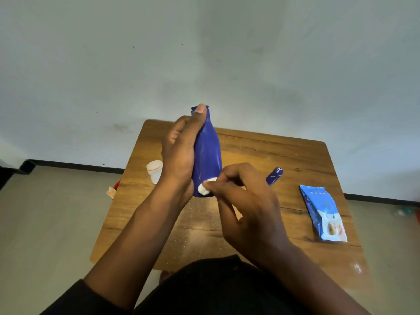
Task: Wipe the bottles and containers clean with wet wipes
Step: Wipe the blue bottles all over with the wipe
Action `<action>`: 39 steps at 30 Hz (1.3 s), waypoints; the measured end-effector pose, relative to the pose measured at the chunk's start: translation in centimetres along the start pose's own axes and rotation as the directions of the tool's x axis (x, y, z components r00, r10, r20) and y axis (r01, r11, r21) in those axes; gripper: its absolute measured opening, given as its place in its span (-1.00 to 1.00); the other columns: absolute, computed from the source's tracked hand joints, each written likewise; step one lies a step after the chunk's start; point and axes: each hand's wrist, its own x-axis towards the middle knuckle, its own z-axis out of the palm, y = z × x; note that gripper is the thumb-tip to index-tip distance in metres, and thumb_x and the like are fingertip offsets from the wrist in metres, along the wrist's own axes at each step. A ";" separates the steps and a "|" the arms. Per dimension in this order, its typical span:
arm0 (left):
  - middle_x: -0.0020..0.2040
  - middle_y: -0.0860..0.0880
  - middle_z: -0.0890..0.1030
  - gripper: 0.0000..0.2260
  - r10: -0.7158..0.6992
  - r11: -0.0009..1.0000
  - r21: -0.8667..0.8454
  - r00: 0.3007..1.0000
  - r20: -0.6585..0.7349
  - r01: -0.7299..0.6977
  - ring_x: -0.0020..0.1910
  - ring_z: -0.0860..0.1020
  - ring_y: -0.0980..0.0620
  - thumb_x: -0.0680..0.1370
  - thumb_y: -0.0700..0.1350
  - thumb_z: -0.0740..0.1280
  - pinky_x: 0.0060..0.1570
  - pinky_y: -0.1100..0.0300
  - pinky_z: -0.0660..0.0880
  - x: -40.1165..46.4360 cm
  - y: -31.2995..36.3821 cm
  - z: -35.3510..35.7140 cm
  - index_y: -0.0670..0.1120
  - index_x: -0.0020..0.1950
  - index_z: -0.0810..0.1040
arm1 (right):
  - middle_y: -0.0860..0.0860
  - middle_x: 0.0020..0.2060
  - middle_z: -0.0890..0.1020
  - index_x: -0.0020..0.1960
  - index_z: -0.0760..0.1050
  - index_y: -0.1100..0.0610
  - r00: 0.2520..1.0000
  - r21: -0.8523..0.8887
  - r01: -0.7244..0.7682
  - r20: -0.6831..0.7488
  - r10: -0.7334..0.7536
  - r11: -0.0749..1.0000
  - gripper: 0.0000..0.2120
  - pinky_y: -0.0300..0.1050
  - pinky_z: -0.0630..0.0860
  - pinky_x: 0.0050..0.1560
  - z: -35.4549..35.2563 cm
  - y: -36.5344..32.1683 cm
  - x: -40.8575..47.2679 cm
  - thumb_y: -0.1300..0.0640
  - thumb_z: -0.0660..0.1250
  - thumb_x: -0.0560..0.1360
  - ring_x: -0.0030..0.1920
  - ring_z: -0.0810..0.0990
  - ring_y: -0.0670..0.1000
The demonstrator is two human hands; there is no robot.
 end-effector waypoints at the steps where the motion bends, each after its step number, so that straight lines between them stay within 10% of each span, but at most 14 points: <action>1: -0.28 -0.03 0.51 -0.68 -0.007 1.000 0.004 1.000 0.012 0.007 -0.32 0.52 0.01 0.62 0.11 0.44 -0.29 0.11 0.50 0.0 -0.1 0.0 -0.04 -0.22 0.50 | 0.07 -0.01 0.62 0.11 0.72 0.21 1.000 0.029 -0.013 -0.010 0.014 0.999 -0.81 -0.17 0.49 -0.07 -0.1 0.2 0.3 0.35 0.46 0.52 -0.01 0.57 -0.02; 8: -0.02 -0.20 0.60 -0.69 -0.092 0.996 0.009 0.974 0.207 0.092 -0.04 0.52 -0.19 0.64 0.15 0.38 -0.11 0.05 0.49 -1.2 -0.6 1.4 -0.09 0.04 0.69 | 0.05 -0.06 0.64 0.07 0.74 0.15 0.950 0.169 -0.163 -0.240 0.201 0.972 -0.80 -0.34 0.49 -0.03 -2.0 2.5 6.6 0.36 0.45 0.52 -0.08 0.59 -0.12; 15: 0.03 -0.18 0.65 -0.44 -0.088 0.996 0.022 0.979 0.183 0.085 0.01 0.58 -0.19 0.59 0.27 0.36 0.09 -0.12 0.53 -0.5 0.2 -0.2 -0.23 0.25 0.62 | 0.03 -0.03 0.63 0.11 0.74 0.16 0.985 0.248 -0.082 -0.126 0.116 0.965 -0.82 -0.36 0.49 -0.02 -2.0 0.4 4.3 0.33 0.49 0.54 -0.05 0.59 -0.12; 25: -0.10 -0.07 0.67 -0.78 -0.108 0.994 0.031 0.956 0.274 0.104 -0.16 0.63 0.01 0.65 0.06 0.37 -0.13 0.13 0.52 -1.3 -0.3 0.3 0.04 -0.06 0.77 | 0.00 -0.09 0.70 0.05 0.74 0.15 0.925 0.265 -0.184 -0.278 0.258 0.946 -0.86 -0.29 0.61 -0.04 -2.9 1.4 7.1 0.32 0.48 0.54 -0.05 0.68 -0.11; 31: 0.13 -0.16 0.73 -0.57 -0.096 0.995 0.025 0.973 0.211 0.093 0.07 0.66 -0.18 0.63 0.19 0.34 0.27 -0.21 0.54 -0.7 -0.1 -0.4 -0.17 0.15 0.70 | 0.02 -0.05 0.70 0.10 0.74 0.14 0.968 0.284 -0.149 -0.152 0.198 0.947 -0.84 -0.29 0.58 -0.03 -2.6 0.7 4.8 0.30 0.48 0.56 0.03 0.67 -0.11; 36: -0.13 -0.12 0.62 -0.71 -0.115 0.993 0.047 0.959 0.260 0.106 -0.21 0.59 -0.05 0.61 0.18 0.39 -0.16 0.08 0.50 -1.0 -0.3 0.3 -0.03 -0.01 0.73 | -0.03 -0.09 0.71 0.06 0.75 0.10 0.931 0.320 -0.215 -0.219 0.293 0.923 -0.86 -0.29 0.62 -0.04 -3.2 1.4 6.8 0.27 0.50 0.55 -0.05 0.70 -0.08; 39: 0.06 -0.31 0.64 -0.54 -0.106 0.994 -0.017 0.967 0.232 0.112 0.02 0.63 -0.35 0.57 0.23 0.44 0.19 -0.15 0.56 -0.5 -0.4 0.5 -0.17 0.16 0.68 | -0.02 -0.08 0.71 0.06 0.74 0.08 0.946 0.322 -0.182 -0.200 0.255 0.929 -0.85 -0.29 0.60 -0.04 -3.2 1.0 7.0 0.27 0.49 0.55 -0.04 0.69 -0.07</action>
